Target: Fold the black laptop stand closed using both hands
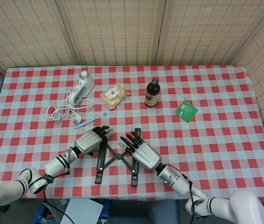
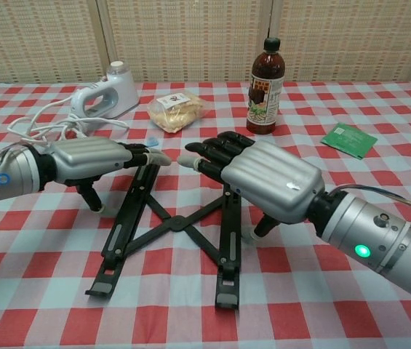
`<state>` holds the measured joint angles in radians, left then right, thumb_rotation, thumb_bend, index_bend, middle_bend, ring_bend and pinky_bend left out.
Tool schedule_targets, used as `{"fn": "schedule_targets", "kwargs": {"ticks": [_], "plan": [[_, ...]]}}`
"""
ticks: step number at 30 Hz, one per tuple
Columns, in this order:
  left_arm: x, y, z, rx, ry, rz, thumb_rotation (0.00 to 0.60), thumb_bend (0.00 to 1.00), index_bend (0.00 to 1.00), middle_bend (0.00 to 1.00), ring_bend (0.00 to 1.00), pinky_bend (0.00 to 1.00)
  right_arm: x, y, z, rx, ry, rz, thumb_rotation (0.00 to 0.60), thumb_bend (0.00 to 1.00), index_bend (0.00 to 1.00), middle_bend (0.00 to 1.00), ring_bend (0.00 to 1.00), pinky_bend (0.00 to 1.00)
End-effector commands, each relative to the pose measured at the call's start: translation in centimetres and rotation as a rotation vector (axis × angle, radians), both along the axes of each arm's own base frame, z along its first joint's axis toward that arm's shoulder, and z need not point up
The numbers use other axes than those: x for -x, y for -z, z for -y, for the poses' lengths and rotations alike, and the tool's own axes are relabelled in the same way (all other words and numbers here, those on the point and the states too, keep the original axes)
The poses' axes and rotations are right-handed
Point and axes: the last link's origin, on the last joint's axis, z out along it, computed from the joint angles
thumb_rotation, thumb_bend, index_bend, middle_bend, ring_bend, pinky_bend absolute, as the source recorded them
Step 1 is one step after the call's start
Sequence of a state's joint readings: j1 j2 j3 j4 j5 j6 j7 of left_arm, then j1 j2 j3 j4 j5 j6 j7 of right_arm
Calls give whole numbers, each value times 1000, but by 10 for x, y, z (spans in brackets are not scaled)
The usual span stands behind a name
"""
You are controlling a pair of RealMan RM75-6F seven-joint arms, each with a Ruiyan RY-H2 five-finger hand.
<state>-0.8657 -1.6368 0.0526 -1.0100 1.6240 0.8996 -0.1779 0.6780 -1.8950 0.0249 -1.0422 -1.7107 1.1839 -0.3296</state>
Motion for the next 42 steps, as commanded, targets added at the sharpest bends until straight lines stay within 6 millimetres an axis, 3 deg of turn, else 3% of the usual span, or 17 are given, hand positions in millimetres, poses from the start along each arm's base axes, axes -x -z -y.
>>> {"fn": "schedule_targets", "kwargs": {"ticks": [1,24,31,37,42], "plan": [[-2,0,1,6,-4,12,600,248,0,0,0,144,-2,2,1,7,-4,11,600,0,0,0,0,0],[-20,-1,8,54,-37,56,600,248,0,0,0,144,-22,10,0,47,-54,78,600,0,0,0,0,0],[-2,-22,-1,-10,-99,73,600,248,0,0,0,144,-31,-16,1,-36,-120,66,600,0,0,0,0,0],[15,-46,-6,-61,-153,95,600,248,0,0,0,144,-45,-38,8,-200,-179,-79,600,0,0,0,0,0],[26,-64,-9,-133,-118,54,600,248,0,0,0,144,-56,-41,16,-264,-223,-227,600,0,0,0,0,0]]}}
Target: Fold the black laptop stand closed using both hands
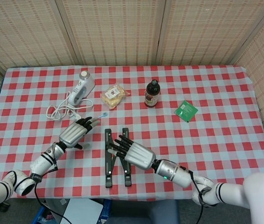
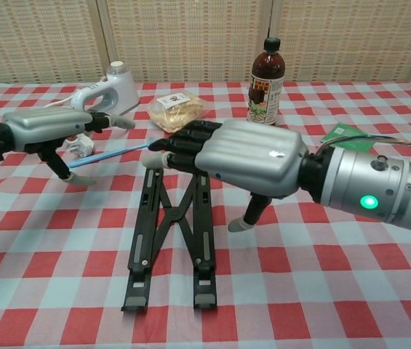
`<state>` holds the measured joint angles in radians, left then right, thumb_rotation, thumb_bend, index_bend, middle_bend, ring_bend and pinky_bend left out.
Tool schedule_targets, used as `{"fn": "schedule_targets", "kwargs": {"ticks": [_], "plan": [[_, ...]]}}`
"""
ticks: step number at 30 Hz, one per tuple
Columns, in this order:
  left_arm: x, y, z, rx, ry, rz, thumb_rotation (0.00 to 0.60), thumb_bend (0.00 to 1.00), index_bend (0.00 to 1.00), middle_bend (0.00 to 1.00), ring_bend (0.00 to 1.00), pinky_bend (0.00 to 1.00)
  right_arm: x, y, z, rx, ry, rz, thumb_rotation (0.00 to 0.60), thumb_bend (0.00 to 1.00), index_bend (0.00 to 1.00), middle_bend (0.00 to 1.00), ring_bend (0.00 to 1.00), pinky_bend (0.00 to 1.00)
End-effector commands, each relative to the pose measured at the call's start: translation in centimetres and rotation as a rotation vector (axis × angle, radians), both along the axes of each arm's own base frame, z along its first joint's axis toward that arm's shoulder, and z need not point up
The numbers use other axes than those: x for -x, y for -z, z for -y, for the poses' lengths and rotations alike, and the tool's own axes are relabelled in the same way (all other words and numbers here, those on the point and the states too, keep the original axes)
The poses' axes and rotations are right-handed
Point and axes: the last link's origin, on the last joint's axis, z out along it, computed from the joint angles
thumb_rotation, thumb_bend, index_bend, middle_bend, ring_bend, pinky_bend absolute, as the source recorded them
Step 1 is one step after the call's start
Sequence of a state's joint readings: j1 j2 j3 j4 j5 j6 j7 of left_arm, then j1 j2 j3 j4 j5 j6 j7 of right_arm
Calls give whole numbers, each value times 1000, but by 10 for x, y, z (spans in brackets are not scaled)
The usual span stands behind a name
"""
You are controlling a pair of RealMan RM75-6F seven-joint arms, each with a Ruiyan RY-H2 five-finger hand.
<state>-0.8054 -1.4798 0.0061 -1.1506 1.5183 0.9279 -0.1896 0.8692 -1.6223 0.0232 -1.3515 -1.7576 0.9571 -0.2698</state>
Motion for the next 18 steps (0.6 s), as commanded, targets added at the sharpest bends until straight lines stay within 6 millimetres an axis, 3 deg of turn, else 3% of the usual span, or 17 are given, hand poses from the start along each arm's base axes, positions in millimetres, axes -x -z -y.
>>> {"fn": "schedule_targets", "kwargs": {"ticks": [1,18], "plan": [[7,-9,-1,-46,28,-41,600,248,0,0,0,144,-16,-2,4,-72,-58,-120,600,0,0,0,0,0],[31,-31,4,-64,-62,5,600,248,0,0,0,142,-48,30,19,-205,-137,-362,600,0,0,0,0,0]]}}
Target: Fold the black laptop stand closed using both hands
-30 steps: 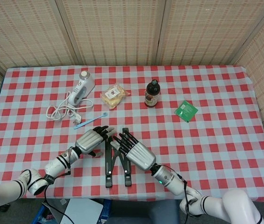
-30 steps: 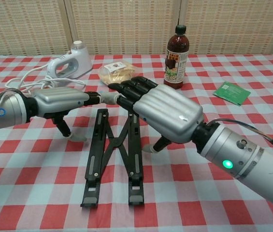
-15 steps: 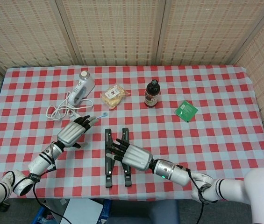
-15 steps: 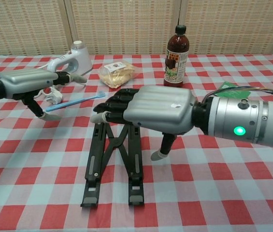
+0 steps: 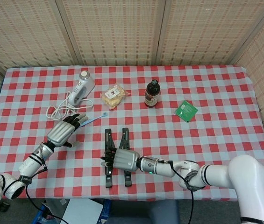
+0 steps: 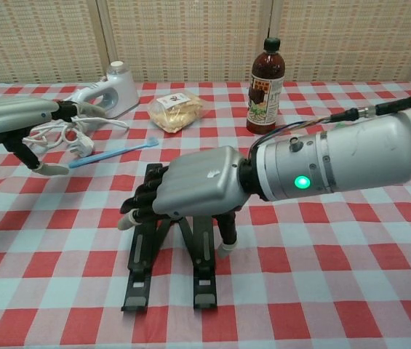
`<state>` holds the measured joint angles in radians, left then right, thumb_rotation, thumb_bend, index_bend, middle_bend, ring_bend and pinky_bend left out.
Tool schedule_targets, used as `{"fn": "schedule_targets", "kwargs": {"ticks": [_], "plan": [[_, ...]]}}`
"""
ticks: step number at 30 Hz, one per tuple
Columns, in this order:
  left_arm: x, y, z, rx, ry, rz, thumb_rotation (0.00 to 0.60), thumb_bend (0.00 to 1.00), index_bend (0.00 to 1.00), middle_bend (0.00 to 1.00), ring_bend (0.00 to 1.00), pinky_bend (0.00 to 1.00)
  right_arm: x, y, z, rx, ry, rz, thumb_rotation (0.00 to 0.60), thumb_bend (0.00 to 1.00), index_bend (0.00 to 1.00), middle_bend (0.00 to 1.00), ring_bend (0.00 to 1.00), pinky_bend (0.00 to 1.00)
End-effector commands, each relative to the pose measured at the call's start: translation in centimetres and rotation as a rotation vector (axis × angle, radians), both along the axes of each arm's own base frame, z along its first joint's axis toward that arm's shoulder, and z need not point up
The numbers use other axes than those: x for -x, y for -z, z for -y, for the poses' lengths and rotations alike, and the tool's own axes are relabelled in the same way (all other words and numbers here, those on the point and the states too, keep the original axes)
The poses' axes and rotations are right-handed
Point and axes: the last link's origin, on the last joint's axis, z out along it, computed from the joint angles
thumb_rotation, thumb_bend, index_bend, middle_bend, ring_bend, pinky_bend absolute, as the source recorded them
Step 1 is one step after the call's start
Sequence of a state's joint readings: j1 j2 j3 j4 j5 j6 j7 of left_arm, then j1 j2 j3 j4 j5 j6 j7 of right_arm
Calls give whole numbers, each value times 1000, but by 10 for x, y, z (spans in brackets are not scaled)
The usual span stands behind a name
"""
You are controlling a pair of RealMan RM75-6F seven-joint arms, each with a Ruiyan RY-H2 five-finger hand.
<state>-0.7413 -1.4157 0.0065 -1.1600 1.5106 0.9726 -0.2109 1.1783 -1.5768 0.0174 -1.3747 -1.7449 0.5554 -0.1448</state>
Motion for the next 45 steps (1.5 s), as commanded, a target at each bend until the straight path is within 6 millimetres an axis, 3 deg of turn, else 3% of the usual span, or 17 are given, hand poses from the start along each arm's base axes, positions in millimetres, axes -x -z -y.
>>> {"fn": "schedule_targets", "kwargs": {"ticks": [1,16,22,32,39,42,45], "plan": [[4,-2,0,-1,-8,-1,600,248,0,0,0,142,-2,5,1,-9,-11,-34,600,0,0,0,0,0],[11,-7,1,-12,-31,19,600,247,0,0,0,139,-10,14,8,-16,-46,-128,600,8,0,5,0,0],[14,-7,2,-11,-36,20,600,248,0,0,0,139,-11,17,7,-21,-38,-129,600,72,3,112,0,0],[15,-5,2,-5,-36,21,600,247,0,0,0,139,-10,16,8,-16,-38,-62,600,178,321,387,10,0],[12,-4,3,-4,-29,21,600,247,0,0,0,138,-9,13,9,-13,-47,-13,600,239,412,453,75,0],[10,-4,3,-5,-27,20,600,247,0,0,0,138,-7,11,9,-13,-49,-8,600,226,393,389,74,0],[9,-4,3,-7,-32,22,600,247,0,0,0,138,-6,5,10,-2,-18,15,600,126,126,150,10,0]]}}
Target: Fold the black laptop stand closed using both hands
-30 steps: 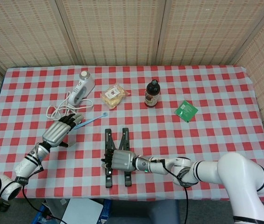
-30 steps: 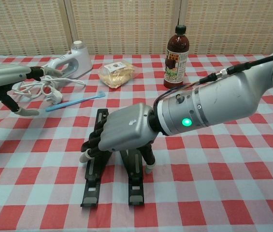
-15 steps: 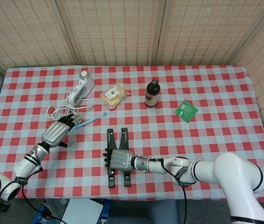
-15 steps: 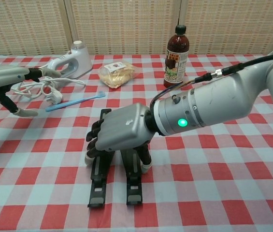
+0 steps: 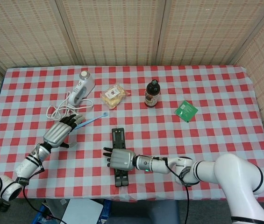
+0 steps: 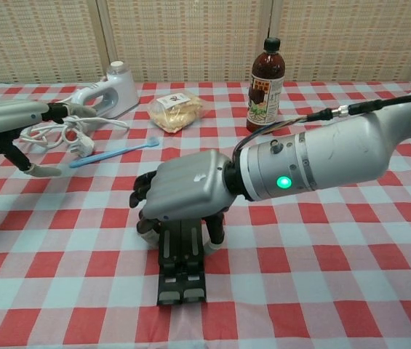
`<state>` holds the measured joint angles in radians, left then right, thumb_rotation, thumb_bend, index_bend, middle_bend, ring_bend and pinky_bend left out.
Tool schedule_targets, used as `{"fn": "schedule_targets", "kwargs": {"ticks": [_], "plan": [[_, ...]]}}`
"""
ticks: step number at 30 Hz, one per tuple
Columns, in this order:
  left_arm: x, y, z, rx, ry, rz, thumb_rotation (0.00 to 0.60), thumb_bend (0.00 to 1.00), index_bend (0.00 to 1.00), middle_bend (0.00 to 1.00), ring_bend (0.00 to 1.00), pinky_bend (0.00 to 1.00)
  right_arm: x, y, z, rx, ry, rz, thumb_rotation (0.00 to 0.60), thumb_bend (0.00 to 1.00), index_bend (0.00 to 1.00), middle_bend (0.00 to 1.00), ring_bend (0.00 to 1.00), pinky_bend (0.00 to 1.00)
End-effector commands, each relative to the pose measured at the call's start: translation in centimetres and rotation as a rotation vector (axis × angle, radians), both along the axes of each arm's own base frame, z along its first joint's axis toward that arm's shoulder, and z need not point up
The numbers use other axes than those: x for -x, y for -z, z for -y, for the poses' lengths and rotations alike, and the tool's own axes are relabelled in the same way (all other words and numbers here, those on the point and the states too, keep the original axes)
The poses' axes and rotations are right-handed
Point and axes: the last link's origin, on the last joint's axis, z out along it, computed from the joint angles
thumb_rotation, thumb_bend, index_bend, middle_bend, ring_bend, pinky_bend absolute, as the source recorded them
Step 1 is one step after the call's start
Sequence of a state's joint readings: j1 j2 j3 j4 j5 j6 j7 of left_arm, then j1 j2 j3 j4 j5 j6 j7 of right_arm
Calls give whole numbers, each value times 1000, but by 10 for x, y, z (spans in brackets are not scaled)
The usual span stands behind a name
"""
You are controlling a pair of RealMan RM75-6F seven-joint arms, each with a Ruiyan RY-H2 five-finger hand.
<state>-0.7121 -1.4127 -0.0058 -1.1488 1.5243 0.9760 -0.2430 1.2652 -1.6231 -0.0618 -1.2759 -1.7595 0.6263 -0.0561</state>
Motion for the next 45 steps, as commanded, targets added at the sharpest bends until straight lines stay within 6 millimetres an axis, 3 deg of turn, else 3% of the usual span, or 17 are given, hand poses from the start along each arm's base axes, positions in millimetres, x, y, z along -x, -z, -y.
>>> {"fn": "schedule_targets", "kwargs": {"ticks": [1,4,9,15,21,29,36,40,45], "plan": [[0,0,0,-2,-6,0,600,247,0,0,0,138,1,-6,1,10,44,31,600,96,44,79,0,0],[0,-1,2,-7,-13,1,600,246,0,0,0,138,2,-17,-1,25,82,74,600,69,0,0,0,0],[2,-9,6,-39,-42,24,600,246,0,0,0,138,16,-46,-2,83,166,141,600,68,0,0,0,0],[12,-25,14,-100,-112,30,600,247,0,0,0,139,47,-96,-3,228,304,239,600,87,0,6,0,0],[27,-50,31,-186,-175,12,600,246,0,0,0,139,91,-148,-15,427,460,302,600,125,0,90,0,0],[51,-81,63,-300,-235,-10,600,247,0,0,0,139,163,-206,-55,669,673,365,600,131,12,178,0,22],[65,-101,99,-397,-267,-21,600,247,0,0,0,139,221,-236,-105,819,852,420,600,131,39,193,0,65],[70,-109,123,-461,-264,-27,600,246,0,0,0,139,245,-245,-131,859,950,452,600,131,49,197,0,65],[74,-115,147,-507,-284,-6,600,247,0,0,0,139,256,-255,-147,884,993,474,600,131,48,197,0,64]]}}
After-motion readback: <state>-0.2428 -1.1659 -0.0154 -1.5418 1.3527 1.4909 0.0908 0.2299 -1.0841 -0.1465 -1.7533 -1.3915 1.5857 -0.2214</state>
